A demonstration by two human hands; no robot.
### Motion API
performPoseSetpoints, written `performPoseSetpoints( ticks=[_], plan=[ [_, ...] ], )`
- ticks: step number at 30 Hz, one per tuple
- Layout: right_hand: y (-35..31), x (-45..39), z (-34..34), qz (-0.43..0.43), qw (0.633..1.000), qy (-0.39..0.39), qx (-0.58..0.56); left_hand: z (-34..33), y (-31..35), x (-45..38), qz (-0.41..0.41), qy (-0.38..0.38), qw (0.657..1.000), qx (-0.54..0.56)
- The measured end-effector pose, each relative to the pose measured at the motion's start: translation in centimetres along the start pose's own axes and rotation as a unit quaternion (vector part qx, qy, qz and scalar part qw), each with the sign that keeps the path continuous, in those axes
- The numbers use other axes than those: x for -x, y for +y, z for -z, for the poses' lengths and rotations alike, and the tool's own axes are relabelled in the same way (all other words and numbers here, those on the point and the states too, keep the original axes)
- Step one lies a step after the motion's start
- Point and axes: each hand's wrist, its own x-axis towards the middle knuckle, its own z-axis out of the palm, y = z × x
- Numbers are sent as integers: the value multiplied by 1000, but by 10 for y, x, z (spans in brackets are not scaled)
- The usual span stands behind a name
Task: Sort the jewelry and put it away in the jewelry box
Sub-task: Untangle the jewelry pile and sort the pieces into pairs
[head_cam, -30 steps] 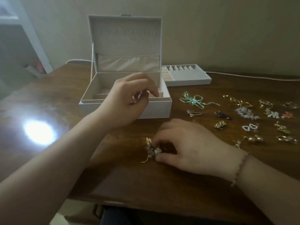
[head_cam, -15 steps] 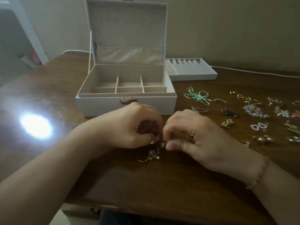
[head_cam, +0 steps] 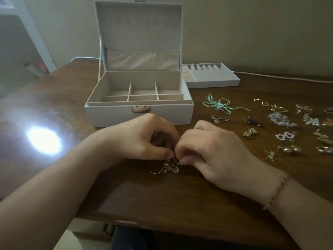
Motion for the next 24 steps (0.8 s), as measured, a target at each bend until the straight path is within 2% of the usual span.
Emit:
performPoseSetpoints(
  ticks=[4, 8, 11, 14, 19, 24],
  plan=[
    [1, 1, 4, -11, 1000, 1, -4, -2, -2, -2, -9, 19, 1000, -22],
    [5, 1, 11, -26, 996, -38, -72, -2, -5, -1, 6, 24, 999, -42],
    [8, 2, 13, -26, 998, -47, -27, -2, -6, -2, 18, 29, 998, -48],
    [12, 6, 19, -33, 997, -42, -55, 1, -9, -1, 35, 45, 997, -52],
    [7, 14, 21, 61, 987, -139, -52, 7, -8, 3, 47, 25, 998, -30],
    [-5, 12, 12, 129, 981, -146, 4, 13, -7, 8, 59, -1, 998, -15]
  ],
)
